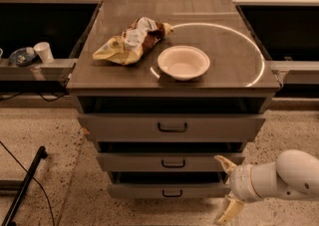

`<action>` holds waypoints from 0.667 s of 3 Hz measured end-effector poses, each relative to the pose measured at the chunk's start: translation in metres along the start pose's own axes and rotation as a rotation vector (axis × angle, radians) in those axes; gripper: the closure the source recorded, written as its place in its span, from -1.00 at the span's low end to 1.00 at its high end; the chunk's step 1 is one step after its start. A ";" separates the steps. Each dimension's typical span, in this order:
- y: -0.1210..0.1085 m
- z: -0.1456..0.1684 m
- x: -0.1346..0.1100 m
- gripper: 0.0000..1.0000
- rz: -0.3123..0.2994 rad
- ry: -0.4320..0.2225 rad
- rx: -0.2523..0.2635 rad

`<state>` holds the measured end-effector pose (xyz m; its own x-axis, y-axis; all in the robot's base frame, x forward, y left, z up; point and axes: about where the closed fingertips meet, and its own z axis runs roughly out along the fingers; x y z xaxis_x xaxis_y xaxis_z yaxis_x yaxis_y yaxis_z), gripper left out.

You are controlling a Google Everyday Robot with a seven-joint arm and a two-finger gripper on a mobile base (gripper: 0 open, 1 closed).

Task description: Open middle drawer

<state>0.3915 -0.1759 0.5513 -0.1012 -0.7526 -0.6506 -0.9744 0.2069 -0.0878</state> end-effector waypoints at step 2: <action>-0.058 0.037 0.041 -1.00 -0.072 0.031 0.018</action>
Offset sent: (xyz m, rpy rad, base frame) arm 0.0993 -0.0321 -0.0765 -0.0686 -0.0959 0.0699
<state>0.4514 -0.1959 0.5015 -0.0372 -0.7847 -0.6187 -0.9757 0.1622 -0.1471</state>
